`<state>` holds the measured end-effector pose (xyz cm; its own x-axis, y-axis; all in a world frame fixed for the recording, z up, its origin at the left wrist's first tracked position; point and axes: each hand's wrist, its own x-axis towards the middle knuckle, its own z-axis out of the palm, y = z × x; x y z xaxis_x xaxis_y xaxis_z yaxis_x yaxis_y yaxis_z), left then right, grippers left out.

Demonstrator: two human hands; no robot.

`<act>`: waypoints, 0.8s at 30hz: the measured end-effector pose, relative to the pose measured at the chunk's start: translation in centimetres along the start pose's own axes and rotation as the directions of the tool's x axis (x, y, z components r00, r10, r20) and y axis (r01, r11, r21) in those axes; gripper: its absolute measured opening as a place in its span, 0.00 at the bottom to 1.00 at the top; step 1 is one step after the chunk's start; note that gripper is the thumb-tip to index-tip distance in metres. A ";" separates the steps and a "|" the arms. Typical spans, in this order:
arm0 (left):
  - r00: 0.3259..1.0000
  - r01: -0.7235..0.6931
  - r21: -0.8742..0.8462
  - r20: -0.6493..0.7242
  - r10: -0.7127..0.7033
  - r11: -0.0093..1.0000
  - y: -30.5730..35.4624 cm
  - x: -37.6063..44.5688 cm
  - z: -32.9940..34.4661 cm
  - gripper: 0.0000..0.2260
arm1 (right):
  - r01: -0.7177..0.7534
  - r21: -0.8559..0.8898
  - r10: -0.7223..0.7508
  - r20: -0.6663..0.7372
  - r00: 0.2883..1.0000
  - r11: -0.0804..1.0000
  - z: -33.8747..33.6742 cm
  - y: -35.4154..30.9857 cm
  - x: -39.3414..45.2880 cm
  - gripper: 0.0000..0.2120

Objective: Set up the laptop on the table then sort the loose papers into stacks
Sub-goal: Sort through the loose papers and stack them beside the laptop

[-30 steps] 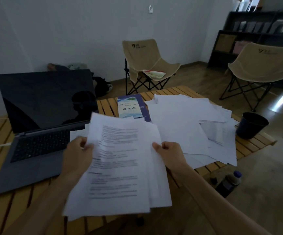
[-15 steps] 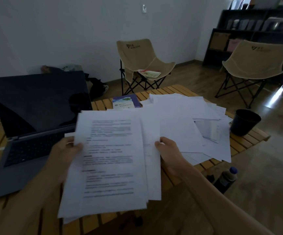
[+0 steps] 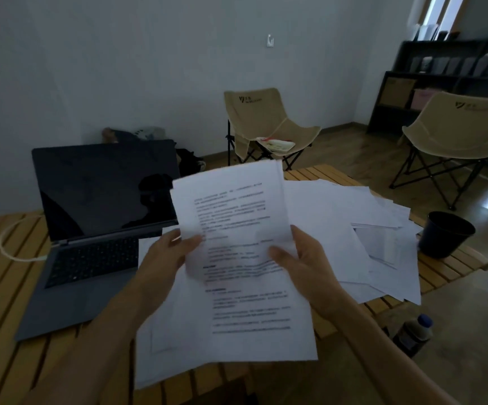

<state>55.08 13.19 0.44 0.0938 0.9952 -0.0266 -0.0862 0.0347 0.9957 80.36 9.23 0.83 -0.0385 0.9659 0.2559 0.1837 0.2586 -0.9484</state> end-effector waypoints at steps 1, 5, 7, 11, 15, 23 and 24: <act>0.999 -0.054 -0.008 -0.009 0.054 0.999 1.3 -0.3 -0.1 0.39 | 0.027 0.040 -0.027 -0.004 1.000 0.999 -0.4 -1.1 0.0 0.11; 0.957 -0.278 0.010 -0.086 0.278 0.961 4.9 -2.1 0.1 0.23 | 0.104 0.154 -0.107 0.014 0.994 0.983 -1.0 -4.6 0.6 0.12; 0.887 -0.429 0.042 -0.169 0.429 0.902 5.8 -3.1 1.0 0.19 | 0.131 0.156 -0.136 0.019 0.991 0.979 -0.9 -5.6 1.1 0.12; 0.861 -0.448 0.129 -0.204 0.466 0.885 4.0 -3.6 1.9 0.18 | 0.061 0.116 -0.066 0.035 0.997 0.991 0.3 -3.7 0.7 0.13; 0.937 -0.297 0.093 -0.164 0.309 0.950 1.3 -4.3 2.2 0.16 | -0.026 0.146 0.026 0.004 1.000 0.989 2.2 -0.6 -0.3 0.15; 0.946 -0.141 0.091 -0.282 0.162 0.986 0.6 -3.1 1.3 0.11 | -0.257 0.137 0.263 -0.027 0.964 0.957 4.1 0.9 1.1 0.14; 0.920 -0.150 0.135 -0.344 0.189 0.979 1.0 -2.8 0.7 0.07 | -0.257 0.123 0.264 -0.045 0.964 0.959 3.9 0.9 1.6 0.14</act>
<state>55.46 10.33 1.61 -0.2711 0.9534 0.1327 0.0351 -0.1280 0.9912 76.61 11.08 -0.36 0.0553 0.9985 0.0050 0.0651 0.0014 -0.9979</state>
